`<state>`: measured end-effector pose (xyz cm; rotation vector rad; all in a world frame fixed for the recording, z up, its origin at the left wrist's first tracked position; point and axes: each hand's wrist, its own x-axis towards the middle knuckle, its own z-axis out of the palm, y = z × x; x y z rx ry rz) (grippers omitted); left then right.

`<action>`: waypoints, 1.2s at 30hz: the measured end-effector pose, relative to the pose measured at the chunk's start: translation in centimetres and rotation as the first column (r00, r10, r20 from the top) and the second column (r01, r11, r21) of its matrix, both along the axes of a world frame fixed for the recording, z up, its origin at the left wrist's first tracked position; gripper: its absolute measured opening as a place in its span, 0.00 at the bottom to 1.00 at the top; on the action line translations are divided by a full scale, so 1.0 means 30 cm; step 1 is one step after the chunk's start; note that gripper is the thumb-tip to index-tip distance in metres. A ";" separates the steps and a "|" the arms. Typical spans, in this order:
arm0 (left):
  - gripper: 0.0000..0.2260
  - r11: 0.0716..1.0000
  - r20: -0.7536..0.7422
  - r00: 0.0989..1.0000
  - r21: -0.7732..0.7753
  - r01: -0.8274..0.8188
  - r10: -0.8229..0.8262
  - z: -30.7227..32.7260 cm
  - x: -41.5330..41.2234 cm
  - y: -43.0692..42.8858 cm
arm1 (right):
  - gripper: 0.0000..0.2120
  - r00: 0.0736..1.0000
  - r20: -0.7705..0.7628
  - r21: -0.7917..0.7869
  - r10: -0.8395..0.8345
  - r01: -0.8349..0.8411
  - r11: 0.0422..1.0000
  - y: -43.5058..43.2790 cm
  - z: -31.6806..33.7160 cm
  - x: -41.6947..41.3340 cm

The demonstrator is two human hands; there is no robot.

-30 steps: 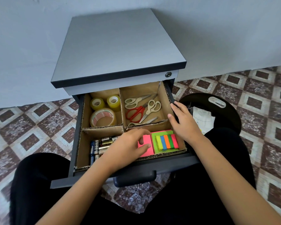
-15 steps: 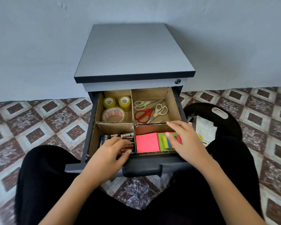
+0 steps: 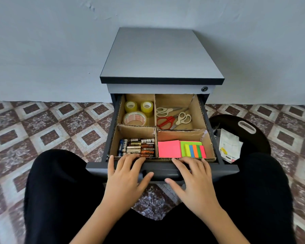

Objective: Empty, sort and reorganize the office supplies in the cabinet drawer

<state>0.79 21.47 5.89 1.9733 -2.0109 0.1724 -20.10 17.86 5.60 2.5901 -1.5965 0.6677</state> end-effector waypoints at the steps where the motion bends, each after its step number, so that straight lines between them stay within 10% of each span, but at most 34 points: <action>1: 0.30 1.000 0.001 1.000 0.008 0.006 -0.006 -0.009 0.002 -0.002 | 0.26 1.000 0.005 -0.002 -0.006 0.006 1.000 0.000 -0.005 0.004; 36: 0.33 0.992 -0.140 0.982 -0.049 0.120 -0.126 0.010 0.068 -0.302 | 0.24 0.976 0.219 0.028 -0.010 0.004 1.000 -0.316 0.025 0.086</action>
